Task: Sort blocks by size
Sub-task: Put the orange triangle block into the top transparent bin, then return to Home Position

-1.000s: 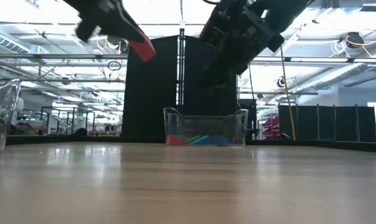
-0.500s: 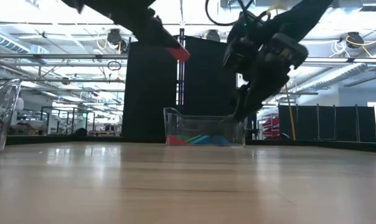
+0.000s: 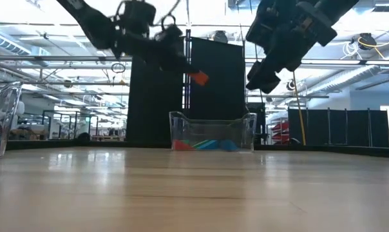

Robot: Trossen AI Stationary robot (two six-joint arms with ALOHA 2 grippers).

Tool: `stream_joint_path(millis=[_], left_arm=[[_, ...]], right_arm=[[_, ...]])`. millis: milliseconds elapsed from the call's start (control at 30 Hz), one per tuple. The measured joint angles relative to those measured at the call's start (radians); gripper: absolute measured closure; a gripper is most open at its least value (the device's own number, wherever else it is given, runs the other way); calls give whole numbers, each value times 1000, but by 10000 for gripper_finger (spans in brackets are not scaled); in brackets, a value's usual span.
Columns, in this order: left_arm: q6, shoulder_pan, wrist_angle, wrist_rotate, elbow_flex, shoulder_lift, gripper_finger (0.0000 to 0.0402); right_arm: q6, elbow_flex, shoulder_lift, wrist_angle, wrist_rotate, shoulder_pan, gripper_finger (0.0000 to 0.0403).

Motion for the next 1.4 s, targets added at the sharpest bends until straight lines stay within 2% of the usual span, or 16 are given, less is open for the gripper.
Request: stream_joint_path(millis=[200,367,500,767,867,1167,1400], left_arm=[[-57,89,24,0,37,130,317],[-169,138,-151,53,149,203,317],[-194,145,-305,63,225,236,317],[-238,143,-340,63,243,251,314],[-238,143,-351,63,243,251,296],[-264,143,-385,63,243,251,209],[-224,111,-421,74,243,189,199]], right_arm=[[0,0,-48,-30,41,1,215],[0,0,-52,-33,73,1,215],[3,0,-51,-45,73,2,215],[1,0,-51,-52,73,2,215],[0,0,-51,-53,73,2,215],[-2,0,-51,-58,73,2,215],[-11,0,-51,-57,76,2,215]])
